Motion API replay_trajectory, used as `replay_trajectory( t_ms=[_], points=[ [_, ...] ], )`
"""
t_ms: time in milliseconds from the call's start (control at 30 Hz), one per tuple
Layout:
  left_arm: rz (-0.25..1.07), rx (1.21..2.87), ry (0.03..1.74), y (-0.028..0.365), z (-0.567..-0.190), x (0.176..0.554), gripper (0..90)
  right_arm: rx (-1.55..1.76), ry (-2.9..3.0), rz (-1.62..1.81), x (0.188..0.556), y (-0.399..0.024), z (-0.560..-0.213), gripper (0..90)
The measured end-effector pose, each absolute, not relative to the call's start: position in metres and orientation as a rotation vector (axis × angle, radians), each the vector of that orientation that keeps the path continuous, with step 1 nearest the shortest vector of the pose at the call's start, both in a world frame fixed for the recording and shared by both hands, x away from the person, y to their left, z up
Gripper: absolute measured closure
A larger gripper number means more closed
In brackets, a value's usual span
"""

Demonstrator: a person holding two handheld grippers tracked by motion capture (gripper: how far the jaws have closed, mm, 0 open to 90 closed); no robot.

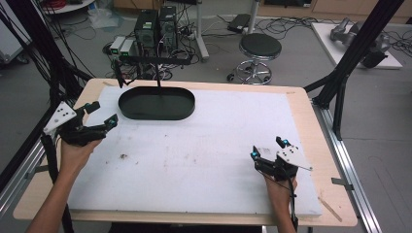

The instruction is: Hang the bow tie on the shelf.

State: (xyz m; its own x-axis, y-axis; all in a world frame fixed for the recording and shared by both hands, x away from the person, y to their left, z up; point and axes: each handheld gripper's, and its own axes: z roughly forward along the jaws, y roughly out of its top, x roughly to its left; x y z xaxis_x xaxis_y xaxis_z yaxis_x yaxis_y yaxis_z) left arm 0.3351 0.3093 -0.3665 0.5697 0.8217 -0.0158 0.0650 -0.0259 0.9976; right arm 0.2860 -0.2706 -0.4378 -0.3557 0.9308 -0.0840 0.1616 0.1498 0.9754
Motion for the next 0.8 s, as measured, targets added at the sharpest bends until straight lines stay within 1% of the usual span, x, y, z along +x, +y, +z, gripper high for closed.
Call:
replay_trajectory(
  t_ms=[233,600,800],
  points=[
    [0.719,1.486,0.816,0.305,-0.387,0.316,14.4,1.066,1.664,1.277,0.286,-0.271,-0.438,10.8],
    [0.686,1.505,0.869,0.300,-0.421,0.298,14.4,1.065,1.665,1.276,0.286,-0.271,-0.438,10.8],
    [0.678,1.526,0.878,0.298,-0.433,0.290,14.4,1.068,1.664,1.275,0.286,-0.271,-0.438,10.8]
  ],
)
